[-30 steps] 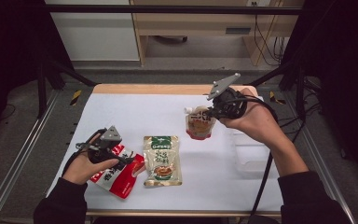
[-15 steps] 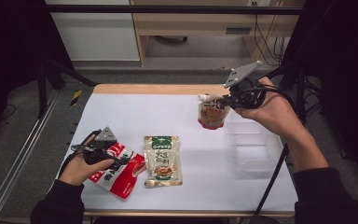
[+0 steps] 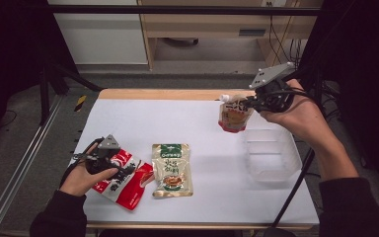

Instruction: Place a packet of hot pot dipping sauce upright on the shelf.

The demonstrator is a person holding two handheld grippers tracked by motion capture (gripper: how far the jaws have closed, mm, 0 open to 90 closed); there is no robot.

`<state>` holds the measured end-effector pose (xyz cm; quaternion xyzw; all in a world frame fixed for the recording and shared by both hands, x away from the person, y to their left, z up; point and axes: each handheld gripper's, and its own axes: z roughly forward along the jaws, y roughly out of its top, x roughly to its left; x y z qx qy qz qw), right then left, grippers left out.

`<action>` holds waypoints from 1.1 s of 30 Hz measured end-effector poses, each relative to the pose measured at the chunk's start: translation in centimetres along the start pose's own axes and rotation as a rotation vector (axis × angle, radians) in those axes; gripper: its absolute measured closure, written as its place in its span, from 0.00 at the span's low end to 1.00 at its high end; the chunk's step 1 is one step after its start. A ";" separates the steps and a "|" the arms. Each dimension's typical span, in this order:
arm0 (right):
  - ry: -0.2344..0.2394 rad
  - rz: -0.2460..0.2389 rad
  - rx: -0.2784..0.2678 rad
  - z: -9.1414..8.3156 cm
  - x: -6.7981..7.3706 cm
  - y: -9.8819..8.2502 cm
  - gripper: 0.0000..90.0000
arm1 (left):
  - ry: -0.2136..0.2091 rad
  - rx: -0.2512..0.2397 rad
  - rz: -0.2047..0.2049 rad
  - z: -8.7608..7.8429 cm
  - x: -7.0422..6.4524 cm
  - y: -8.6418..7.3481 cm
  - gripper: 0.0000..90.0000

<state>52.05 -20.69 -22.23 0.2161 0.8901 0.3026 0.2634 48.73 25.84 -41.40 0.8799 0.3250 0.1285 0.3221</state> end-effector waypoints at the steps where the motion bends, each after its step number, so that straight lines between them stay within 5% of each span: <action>1: -0.005 0.005 0.002 -0.1 -0.1 -0.2 0.98 | -0.002 -0.002 0.001 0.0 0.0 0.0 0.08; 20: -0.062 0.059 0.013 1.2 -3.1 -4.9 0.98 | 0.005 -0.013 -0.012 -0.4 0.4 -0.2 0.08; 33: -0.102 0.096 0.034 2.8 -6.9 -9.0 0.98 | -0.007 -0.004 -0.015 -0.2 0.4 -0.3 0.08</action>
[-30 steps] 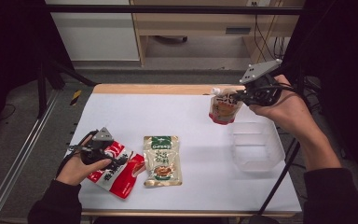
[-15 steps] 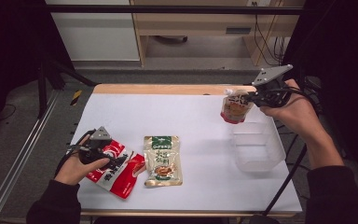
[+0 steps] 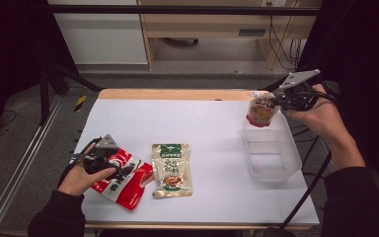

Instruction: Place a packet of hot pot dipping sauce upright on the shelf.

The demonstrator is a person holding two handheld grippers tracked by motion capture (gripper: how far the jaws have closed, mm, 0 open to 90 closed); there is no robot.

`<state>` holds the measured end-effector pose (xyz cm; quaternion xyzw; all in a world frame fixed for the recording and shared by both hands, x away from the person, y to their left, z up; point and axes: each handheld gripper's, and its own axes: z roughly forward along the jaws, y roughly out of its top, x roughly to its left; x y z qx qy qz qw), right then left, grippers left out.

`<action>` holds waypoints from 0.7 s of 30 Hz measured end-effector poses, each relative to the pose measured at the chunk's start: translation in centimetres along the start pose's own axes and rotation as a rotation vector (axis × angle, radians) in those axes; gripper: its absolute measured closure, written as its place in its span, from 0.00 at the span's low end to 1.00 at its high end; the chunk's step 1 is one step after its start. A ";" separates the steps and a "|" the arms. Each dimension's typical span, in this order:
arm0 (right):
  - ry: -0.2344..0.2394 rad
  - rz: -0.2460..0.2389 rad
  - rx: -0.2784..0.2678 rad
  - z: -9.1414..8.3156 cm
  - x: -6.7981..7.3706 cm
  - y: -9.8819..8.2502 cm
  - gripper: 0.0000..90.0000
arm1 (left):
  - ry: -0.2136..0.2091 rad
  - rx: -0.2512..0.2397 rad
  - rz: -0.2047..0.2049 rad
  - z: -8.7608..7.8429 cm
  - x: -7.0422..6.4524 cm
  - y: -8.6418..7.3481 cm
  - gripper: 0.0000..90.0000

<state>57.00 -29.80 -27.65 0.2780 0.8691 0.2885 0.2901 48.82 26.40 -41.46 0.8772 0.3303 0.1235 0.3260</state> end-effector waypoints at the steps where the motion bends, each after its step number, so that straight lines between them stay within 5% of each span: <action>1: -0.004 -0.002 0.001 0.2 -0.2 -0.2 0.98 | -0.001 -0.002 -0.001 0.0 0.0 0.0 0.08; 21: -0.022 0.020 0.003 2.3 -1.4 -2.4 0.98 | -0.002 0.003 0.006 0.1 -0.2 0.1 0.08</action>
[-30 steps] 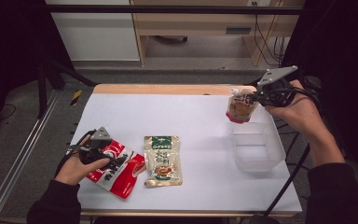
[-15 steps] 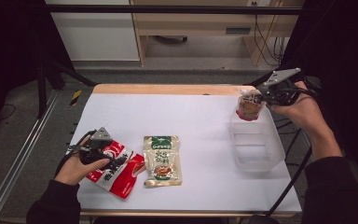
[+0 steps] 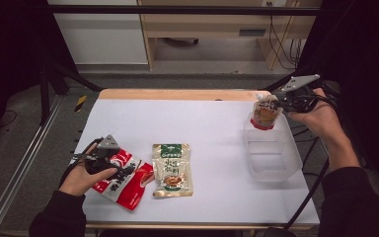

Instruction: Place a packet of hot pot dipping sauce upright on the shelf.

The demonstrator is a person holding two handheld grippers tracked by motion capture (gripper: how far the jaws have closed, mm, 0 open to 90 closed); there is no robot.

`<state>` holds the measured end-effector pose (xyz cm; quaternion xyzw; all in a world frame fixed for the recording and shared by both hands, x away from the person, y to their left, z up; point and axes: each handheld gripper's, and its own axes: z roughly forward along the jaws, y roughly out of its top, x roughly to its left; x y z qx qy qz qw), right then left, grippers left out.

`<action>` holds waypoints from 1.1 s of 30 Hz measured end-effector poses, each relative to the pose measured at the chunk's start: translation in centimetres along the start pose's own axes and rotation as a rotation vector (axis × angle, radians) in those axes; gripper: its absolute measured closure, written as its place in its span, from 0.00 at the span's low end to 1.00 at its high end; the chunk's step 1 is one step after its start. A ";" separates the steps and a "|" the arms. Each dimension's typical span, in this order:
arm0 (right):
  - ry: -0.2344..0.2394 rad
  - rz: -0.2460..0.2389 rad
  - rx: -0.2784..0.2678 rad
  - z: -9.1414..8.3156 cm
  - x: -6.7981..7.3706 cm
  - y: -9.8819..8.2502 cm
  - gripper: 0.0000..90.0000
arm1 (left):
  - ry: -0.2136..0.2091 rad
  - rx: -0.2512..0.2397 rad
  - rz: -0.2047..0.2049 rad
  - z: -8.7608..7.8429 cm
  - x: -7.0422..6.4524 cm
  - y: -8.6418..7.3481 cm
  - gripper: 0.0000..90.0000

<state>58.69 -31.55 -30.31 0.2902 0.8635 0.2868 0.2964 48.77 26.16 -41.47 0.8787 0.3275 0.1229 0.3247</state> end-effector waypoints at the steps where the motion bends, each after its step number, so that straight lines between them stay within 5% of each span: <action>1: 0.000 0.005 -0.001 0.0 0.0 0.0 0.98 | -0.001 -0.001 0.001 0.0 0.0 0.0 0.08; 11: 0.019 0.000 0.011 1.1 0.2 -0.2 0.98 | -0.005 0.006 0.005 0.2 -0.1 0.0 0.08; 25: 0.111 -0.001 0.040 3.2 1.7 -1.3 0.98 | -0.003 0.010 0.006 0.3 -0.2 0.0 0.08; 33: 0.119 0.034 0.038 4.5 2.1 -2.0 0.98 | -0.006 0.008 0.005 0.3 -0.1 -0.1 0.08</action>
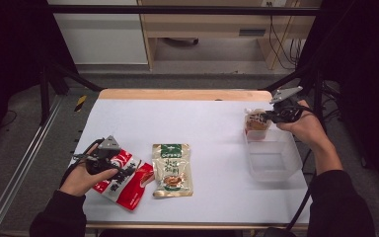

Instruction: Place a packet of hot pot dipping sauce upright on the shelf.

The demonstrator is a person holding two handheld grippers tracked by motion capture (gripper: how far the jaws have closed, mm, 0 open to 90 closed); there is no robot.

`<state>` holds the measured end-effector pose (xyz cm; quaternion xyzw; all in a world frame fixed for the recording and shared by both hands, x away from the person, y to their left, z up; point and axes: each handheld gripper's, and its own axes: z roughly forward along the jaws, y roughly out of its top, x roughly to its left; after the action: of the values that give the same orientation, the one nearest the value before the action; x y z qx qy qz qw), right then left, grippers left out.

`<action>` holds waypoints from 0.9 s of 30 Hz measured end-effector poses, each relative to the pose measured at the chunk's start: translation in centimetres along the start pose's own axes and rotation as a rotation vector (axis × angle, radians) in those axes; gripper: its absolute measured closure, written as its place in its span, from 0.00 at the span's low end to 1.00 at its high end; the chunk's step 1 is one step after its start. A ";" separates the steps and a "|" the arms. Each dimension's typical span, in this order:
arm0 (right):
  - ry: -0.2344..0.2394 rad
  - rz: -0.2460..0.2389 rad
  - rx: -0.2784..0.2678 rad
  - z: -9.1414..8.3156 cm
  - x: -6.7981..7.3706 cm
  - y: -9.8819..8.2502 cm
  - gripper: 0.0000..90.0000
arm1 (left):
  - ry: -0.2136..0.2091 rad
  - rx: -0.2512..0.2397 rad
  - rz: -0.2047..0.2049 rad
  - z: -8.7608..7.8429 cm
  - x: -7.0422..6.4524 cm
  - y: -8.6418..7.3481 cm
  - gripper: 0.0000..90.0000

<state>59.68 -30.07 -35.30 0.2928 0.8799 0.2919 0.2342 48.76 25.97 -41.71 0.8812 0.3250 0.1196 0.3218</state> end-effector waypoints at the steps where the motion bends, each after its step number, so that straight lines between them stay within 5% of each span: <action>1: -0.003 0.006 -0.003 0.0 0.0 -0.1 0.98 | 0.001 0.000 -0.001 0.0 0.0 0.0 0.08; 14: -0.020 0.097 -0.012 0.2 -0.7 -0.7 0.91 | 0.002 0.000 0.002 0.0 -0.1 0.1 0.08; 27: -0.025 0.115 -0.012 0.5 -0.8 -0.8 0.83 | 0.001 0.002 0.008 -0.2 0.0 0.0 0.08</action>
<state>60.21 -30.92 -35.96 0.3451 0.8568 0.3064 0.2299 48.71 26.01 -41.57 0.8826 0.3219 0.1213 0.3204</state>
